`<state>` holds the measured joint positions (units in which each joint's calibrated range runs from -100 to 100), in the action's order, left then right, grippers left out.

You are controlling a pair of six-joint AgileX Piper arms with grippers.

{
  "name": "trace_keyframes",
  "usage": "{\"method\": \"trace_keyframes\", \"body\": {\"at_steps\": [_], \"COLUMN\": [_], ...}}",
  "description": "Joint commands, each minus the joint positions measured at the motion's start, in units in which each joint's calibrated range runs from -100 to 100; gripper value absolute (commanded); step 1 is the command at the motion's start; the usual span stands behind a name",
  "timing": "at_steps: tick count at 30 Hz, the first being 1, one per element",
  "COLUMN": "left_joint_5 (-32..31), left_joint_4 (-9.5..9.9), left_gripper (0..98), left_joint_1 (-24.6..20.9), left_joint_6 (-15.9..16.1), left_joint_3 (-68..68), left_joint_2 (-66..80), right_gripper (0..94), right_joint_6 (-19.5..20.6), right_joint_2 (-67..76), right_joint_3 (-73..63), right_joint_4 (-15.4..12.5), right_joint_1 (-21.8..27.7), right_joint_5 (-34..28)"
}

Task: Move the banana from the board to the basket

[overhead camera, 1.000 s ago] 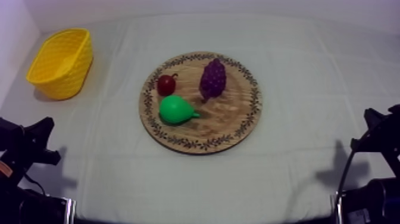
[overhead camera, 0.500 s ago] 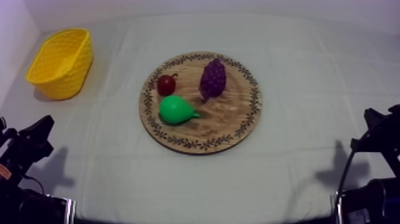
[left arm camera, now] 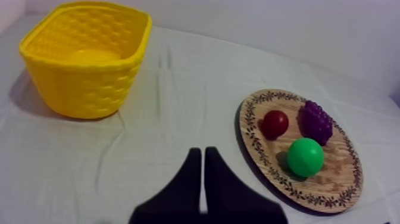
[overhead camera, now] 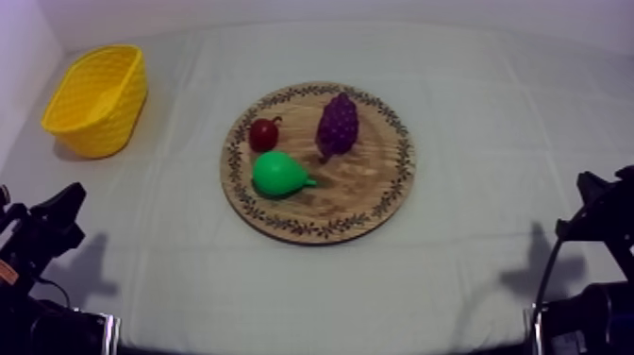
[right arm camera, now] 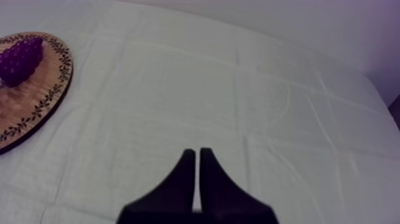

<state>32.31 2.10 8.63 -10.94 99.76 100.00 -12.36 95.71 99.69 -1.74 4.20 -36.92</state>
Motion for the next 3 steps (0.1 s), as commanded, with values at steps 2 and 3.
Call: {"method": "trace_keyframes", "body": {"at_steps": [2, 3], "left_joint_5": [-0.06, -0.06], "left_joint_4": [0.03, 0.03], "left_gripper": [0.1, 0.1], "left_joint_1": [0.02, 0.02], "left_joint_6": [0.03, 0.03], "left_joint_3": [0.01, 0.01], "left_joint_2": [0.0, 0.0], "right_gripper": [0.6, 0.6], "right_joint_6": [0.03, 0.03], "right_joint_2": [0.04, 0.04], "right_joint_3": [-0.03, -0.03], "right_joint_4": [0.01, 0.01], "right_joint_1": [0.02, 0.02], "right_joint_5": [-0.02, -0.02]}}
